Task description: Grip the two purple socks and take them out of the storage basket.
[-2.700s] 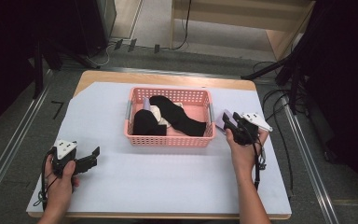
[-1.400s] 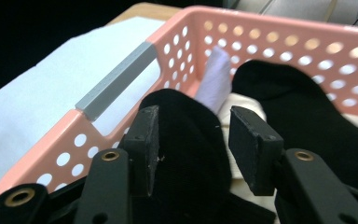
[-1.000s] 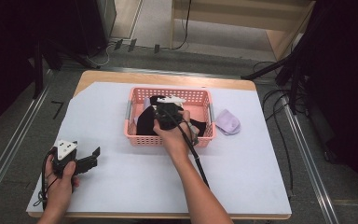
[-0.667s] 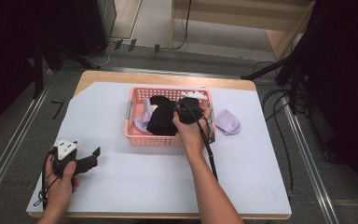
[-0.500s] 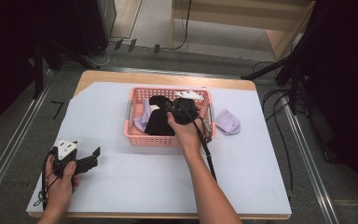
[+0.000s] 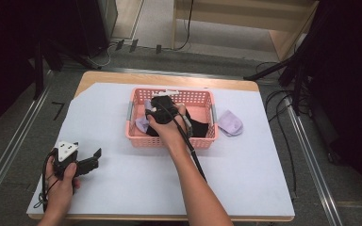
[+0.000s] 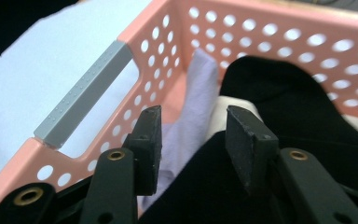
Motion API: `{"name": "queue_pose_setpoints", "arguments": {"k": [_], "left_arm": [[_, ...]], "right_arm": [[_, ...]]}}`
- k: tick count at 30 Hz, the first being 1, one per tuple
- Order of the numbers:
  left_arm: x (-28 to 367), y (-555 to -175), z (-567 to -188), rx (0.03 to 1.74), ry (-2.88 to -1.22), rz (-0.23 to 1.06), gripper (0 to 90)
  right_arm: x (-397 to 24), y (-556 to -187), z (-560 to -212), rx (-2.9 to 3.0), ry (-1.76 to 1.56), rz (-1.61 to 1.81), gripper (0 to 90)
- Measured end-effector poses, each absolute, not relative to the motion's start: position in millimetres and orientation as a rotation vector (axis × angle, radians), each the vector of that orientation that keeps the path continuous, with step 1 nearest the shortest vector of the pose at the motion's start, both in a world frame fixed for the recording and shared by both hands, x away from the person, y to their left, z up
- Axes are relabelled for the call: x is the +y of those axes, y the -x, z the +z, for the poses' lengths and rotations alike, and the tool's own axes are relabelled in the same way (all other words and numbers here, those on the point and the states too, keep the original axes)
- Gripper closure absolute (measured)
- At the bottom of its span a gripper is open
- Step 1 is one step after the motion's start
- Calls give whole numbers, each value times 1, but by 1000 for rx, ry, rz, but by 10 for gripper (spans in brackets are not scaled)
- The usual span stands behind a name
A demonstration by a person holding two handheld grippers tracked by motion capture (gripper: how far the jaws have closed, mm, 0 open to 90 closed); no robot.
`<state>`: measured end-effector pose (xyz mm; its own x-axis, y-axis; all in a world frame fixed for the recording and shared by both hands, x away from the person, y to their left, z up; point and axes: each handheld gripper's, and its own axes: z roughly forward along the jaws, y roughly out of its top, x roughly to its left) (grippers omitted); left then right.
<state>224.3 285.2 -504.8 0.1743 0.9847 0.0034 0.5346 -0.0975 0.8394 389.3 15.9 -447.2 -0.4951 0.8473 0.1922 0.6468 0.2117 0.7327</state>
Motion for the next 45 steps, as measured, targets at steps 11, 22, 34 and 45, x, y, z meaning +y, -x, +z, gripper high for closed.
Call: {"name": "queue_pose_setpoints", "arguments": {"k": [11, 22, 34, 45], "left_arm": [[286, -223, -504, 1447, -1723, 792, 152], [286, -223, -504, 1436, -1732, 788, 153], [285, -224, -505, 1435, -1736, 793, 154], [285, -224, -505, 1435, -1747, 794, 154]], "right_arm": [[36, -410, -445, 2308, -1580, 1038, 539], [48, -426, -467, 2383, -1384, 912, 594], [32, -415, -444, 2329, -1304, 1130, 862], [-6, -390, -414, 2133, -1142, 1461, 858]]}}
